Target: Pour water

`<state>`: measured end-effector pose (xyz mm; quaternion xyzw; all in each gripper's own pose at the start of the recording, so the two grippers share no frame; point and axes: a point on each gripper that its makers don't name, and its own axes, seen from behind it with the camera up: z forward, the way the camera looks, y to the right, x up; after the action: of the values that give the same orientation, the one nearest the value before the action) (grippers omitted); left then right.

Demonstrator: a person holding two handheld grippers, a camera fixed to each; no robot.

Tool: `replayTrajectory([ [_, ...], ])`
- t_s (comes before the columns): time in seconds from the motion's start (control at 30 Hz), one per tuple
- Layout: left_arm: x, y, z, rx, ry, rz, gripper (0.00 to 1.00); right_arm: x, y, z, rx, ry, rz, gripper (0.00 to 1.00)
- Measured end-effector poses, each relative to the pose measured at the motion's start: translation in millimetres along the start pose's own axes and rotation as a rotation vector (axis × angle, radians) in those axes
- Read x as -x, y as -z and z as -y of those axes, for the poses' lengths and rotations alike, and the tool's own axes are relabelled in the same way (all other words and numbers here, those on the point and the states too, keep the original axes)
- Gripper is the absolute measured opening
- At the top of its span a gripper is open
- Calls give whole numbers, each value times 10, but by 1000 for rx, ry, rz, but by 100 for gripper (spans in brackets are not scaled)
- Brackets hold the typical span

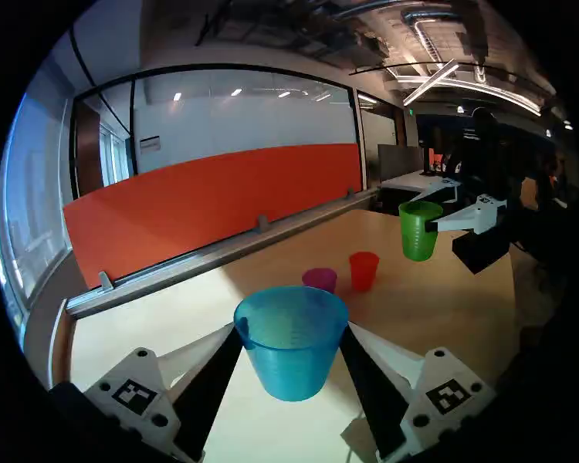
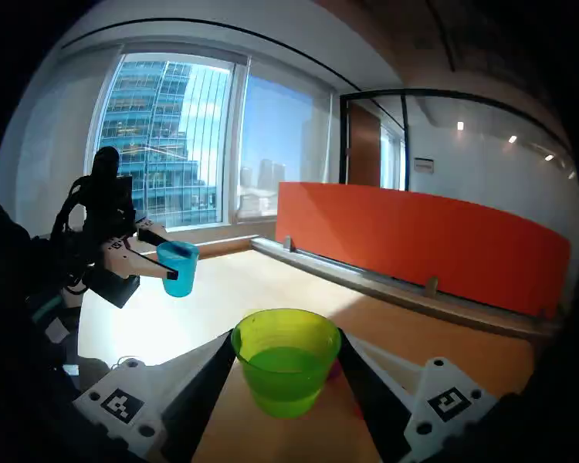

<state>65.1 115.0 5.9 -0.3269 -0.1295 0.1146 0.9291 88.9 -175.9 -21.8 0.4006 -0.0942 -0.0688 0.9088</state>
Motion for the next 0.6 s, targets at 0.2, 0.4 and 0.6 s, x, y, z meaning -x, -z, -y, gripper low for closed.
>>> replayTrajectory([
  [0.2,241,-105,-29,17,4,56,85,194,-63,-25,-12,1,46,92],
  [0.4,464,-183,-68,40,-9,115,85,357,-122,-27,-29,1,86,93],
  [0.6,668,-255,-79,59,-20,177,85,539,-167,-59,-39,0,133,92],
])
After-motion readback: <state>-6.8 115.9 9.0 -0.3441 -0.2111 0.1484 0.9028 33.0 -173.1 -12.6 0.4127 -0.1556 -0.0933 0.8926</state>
